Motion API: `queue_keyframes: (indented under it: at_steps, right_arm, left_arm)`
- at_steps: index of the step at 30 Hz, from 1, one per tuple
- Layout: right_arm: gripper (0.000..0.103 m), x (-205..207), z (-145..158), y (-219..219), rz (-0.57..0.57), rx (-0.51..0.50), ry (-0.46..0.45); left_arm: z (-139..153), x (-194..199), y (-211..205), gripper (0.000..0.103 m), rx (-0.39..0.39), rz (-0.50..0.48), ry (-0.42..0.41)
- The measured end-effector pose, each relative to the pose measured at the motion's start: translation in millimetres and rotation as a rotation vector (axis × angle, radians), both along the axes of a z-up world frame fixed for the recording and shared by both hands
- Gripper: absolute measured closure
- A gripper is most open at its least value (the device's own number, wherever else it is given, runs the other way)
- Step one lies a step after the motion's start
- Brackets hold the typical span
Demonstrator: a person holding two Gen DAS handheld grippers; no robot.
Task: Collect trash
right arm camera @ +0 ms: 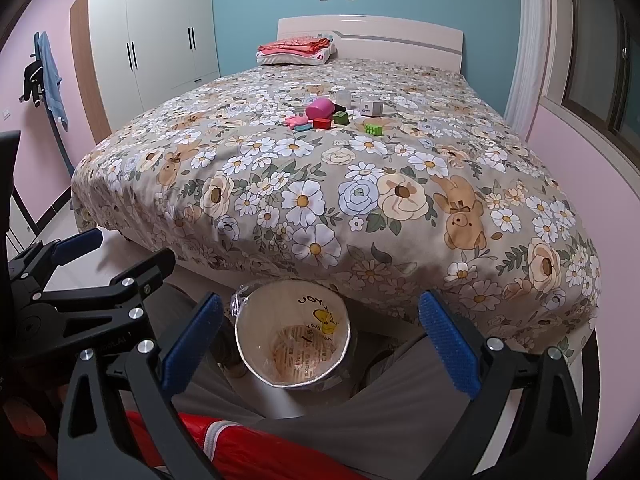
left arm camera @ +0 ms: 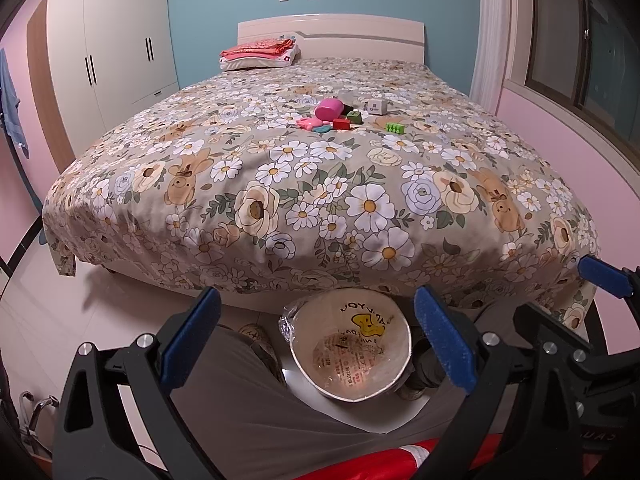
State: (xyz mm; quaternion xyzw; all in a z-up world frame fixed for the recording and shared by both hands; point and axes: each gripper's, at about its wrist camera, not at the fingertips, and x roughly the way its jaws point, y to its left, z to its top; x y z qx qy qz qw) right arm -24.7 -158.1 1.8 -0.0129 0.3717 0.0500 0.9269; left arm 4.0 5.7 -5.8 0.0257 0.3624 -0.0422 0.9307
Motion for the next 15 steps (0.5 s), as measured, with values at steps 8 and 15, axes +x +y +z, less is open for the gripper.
queue_keyframes:
  at_steps: [8,15]
  right_arm:
    - [0.003,0.2,-0.2,0.2,-0.001,-0.001,0.001]
    - [0.003,0.8,0.0,0.6,0.0,-0.002,0.002]
  left_arm:
    - [-0.5,0.1,0.1,0.008,0.001,0.0,0.001]
    - [-0.1,0.3,-0.2,0.008,0.0,-0.001,0.002]
